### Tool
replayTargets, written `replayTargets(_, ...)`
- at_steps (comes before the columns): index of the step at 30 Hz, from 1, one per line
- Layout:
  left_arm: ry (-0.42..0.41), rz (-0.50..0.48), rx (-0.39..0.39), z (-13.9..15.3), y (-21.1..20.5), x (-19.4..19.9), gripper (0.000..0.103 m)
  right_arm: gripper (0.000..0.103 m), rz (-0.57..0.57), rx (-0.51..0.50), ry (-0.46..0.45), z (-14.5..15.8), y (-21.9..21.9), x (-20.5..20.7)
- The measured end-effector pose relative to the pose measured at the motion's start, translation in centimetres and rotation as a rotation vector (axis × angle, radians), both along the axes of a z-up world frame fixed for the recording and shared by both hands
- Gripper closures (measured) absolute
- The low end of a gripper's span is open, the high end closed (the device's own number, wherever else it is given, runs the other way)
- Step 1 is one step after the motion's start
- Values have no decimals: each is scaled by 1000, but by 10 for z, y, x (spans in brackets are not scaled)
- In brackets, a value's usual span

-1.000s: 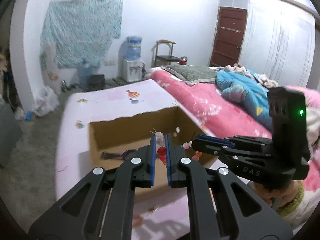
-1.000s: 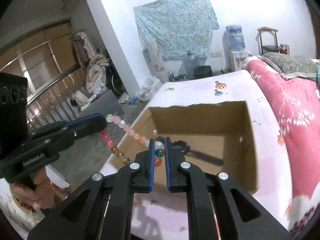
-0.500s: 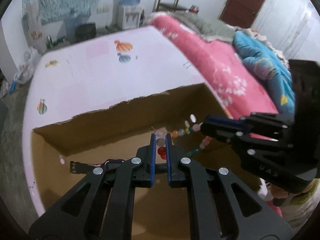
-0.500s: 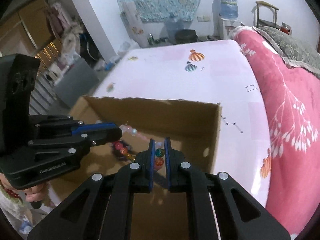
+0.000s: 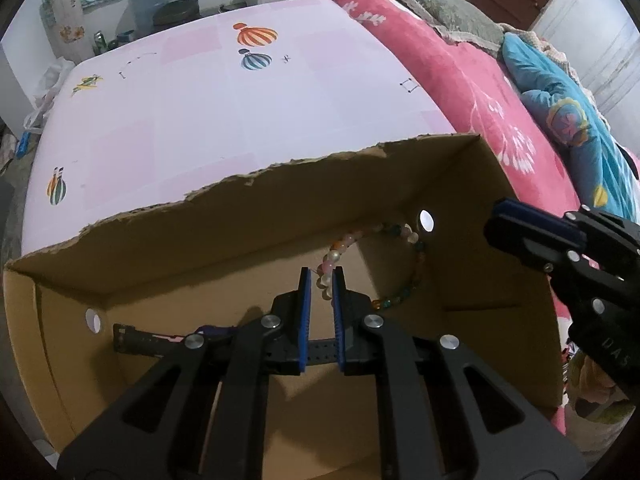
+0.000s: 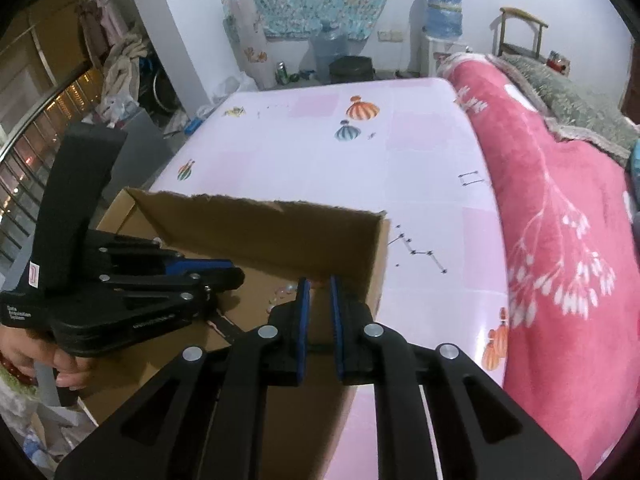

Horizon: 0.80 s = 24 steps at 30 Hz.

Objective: Organize jewelry
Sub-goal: 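Lift the multicolour bracelet with the left tool and drop it into the box, then withdraw the left tool from the box back over the table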

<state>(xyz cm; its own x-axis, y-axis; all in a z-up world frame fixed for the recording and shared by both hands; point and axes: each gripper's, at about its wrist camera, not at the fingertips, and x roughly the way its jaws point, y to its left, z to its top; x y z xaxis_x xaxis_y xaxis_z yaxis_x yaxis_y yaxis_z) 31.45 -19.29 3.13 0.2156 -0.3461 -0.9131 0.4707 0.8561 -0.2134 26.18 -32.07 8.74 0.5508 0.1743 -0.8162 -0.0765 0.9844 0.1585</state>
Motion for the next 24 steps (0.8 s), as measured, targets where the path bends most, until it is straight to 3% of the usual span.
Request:
replayTargets(4,-31,5,-10,16,6,-7,93,82,-16,44,-26,12,-6,-10)
replayTargets(11,-152,-1,-64,68,30,-44,71,71,-49,84,-89,40,-8,-40)
replayTargets(16,-295,54,-121,108,76,-89,55,62,-67,124,-148,61,-6,-77)
replayTargets(20,-404,110,-131,123,124,-135,38,48,-70,153,-180,72,2,-109)
replayTargets(24,-426,180,-128,120,162,-173,31,34,-49,126,-202,77,23,-141)
